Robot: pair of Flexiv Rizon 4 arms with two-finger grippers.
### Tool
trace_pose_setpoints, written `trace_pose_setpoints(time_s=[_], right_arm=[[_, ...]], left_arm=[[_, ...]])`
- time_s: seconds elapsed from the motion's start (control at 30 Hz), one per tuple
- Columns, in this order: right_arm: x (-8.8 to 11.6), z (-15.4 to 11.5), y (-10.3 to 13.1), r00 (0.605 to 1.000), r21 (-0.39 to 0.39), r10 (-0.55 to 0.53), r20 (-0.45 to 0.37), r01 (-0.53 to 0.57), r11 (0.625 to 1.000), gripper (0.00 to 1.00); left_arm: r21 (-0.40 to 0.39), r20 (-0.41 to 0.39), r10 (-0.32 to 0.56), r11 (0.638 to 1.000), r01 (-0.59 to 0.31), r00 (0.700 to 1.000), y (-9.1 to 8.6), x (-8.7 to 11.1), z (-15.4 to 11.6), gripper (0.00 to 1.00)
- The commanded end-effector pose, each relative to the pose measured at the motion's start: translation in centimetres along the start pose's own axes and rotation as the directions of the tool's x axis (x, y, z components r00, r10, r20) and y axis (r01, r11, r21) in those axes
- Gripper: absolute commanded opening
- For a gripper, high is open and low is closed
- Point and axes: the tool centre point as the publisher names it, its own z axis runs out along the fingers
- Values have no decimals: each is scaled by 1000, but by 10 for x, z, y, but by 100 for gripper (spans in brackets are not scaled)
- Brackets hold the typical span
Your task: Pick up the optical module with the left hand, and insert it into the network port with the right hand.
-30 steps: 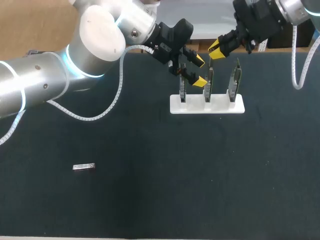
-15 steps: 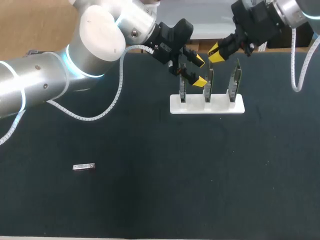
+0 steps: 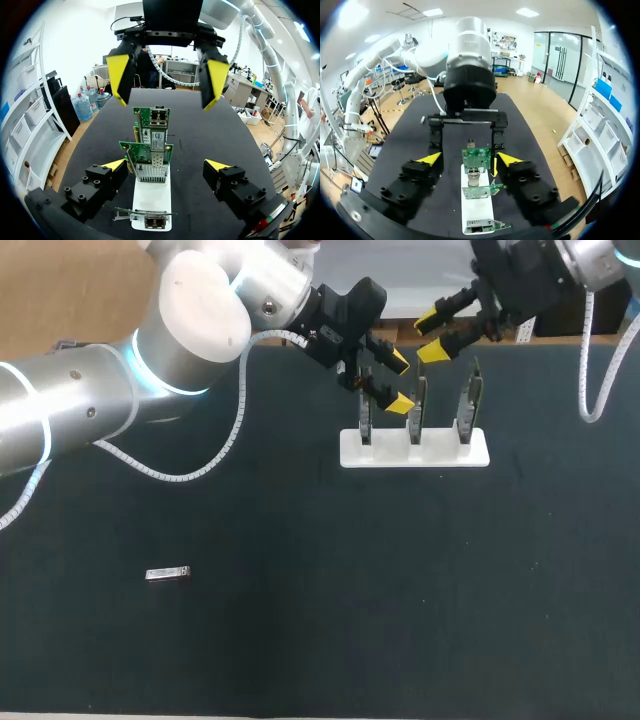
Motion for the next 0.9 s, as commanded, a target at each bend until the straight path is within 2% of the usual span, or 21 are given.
trace_pose_setpoints(time_s=[0.03,0.1,0.13,0.17,0.2,0.6,0.9], right_arm=[[-4,-14,0,1000,-26,2,31,-1,1000,100],[-7,-16,0,999,-33,8,38,-7,999,100],[-7,-16,0,999,-32,4,37,-2,999,46],[-8,-16,0,999,-27,-1,36,2,1000,16],[-8,-17,0,1000,-21,-13,27,13,1000,0],[-1,-4,0,999,-12,-28,-17,28,1000,0],[-3,0,-2,999,-11,-33,-12,33,999,0]], left_arm=[[2,-2,0,1000,0,1000,2,0,0,100],[2,-2,0,1000,0,1000,2,0,0,100],[2,-2,0,1000,0,1000,2,0,0,100],[2,-2,0,1000,0,1000,2,0,0,100],[2,-2,0,1000,0,1000,2,0,0,100],[2,-2,0,1000,0,1000,2,0,0,100],[2,-2,0,1000,0,1000,2,0,0,100]])
